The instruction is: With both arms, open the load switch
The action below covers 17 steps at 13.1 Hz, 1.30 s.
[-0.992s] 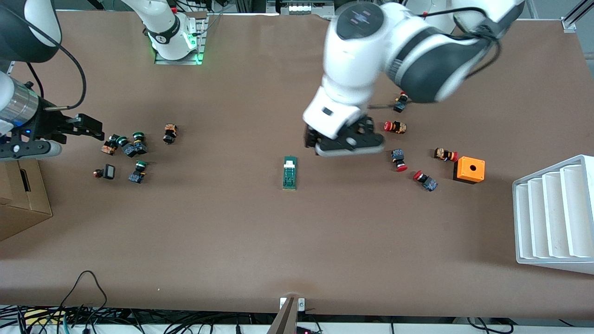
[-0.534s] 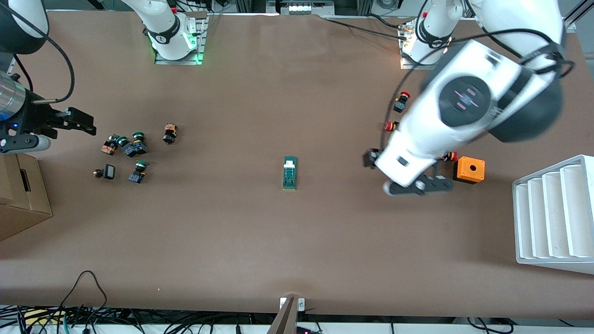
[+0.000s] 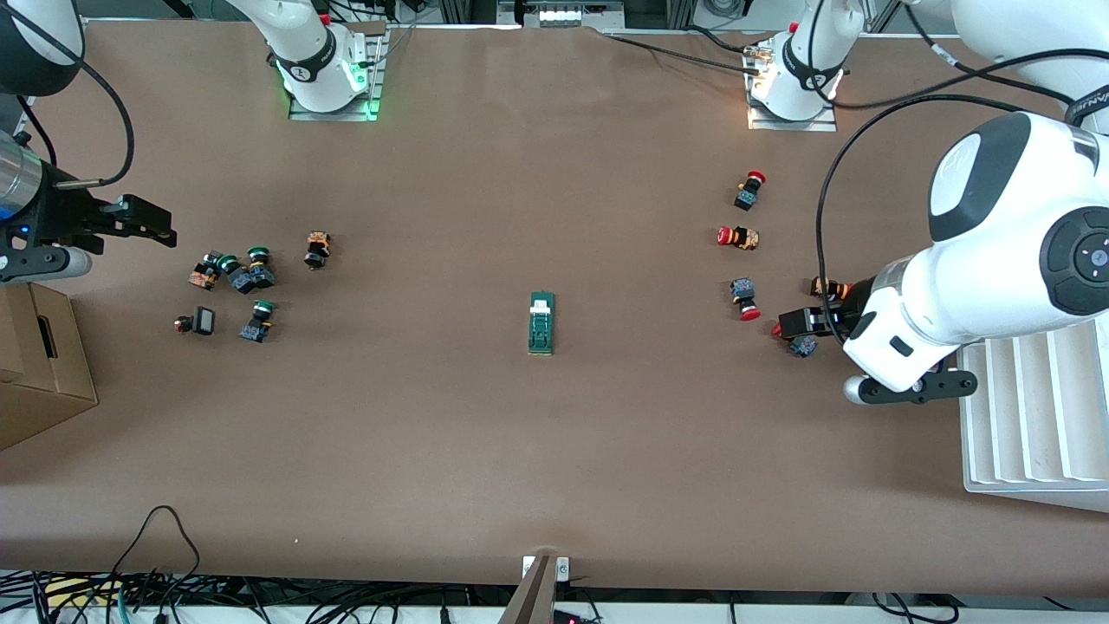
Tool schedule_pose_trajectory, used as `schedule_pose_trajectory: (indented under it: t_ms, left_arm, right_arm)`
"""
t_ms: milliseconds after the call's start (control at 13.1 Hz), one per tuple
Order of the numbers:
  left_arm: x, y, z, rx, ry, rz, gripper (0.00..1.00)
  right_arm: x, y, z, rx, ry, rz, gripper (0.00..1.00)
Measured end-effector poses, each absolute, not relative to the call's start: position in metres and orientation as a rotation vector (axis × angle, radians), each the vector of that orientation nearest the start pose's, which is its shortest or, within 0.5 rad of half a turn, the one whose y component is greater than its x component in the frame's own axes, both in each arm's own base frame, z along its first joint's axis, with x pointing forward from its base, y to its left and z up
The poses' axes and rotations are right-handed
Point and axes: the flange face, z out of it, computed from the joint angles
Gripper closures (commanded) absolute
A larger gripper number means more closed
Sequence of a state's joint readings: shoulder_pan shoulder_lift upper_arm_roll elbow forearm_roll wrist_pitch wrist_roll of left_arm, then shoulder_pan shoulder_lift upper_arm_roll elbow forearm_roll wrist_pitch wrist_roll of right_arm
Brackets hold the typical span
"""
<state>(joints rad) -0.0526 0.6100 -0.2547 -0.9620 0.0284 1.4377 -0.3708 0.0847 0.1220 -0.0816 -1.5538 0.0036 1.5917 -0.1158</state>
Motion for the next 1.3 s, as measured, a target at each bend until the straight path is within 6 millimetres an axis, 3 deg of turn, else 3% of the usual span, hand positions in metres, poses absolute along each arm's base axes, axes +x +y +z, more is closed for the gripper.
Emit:
schedule_pose_trajectory:
  t_ms: [305,687,840,992,1298]
  left_arm:
    - [0.653,-0.114,0.509,-3.167,-0.16,0.196,0.0]
    - [0.623,-0.012,0.536,-3.154,-0.15,0.172,0.0]
    - [0.618,0.011,0.542,-3.159,-0.114,0.162,0.0]
    - [0.615,0.018,0.549,-3.16,-0.1,0.149,0.0]
    - [0.61,0.003,0.568,-3.162,-0.099,0.129,0.0]
  right_arm:
    - [0.59,0.007,0.566,-3.135,-0.193,0.12,0.01]
    - [0.59,0.009,0.567,-3.135,-0.197,0.116,0.01]
    - [0.59,0.009,0.567,-3.135,-0.198,0.116,0.01]
    - [0.59,0.009,0.567,-3.135,-0.198,0.116,0.01]
    - [0.59,0.009,0.567,-3.136,-0.198,0.115,0.01]
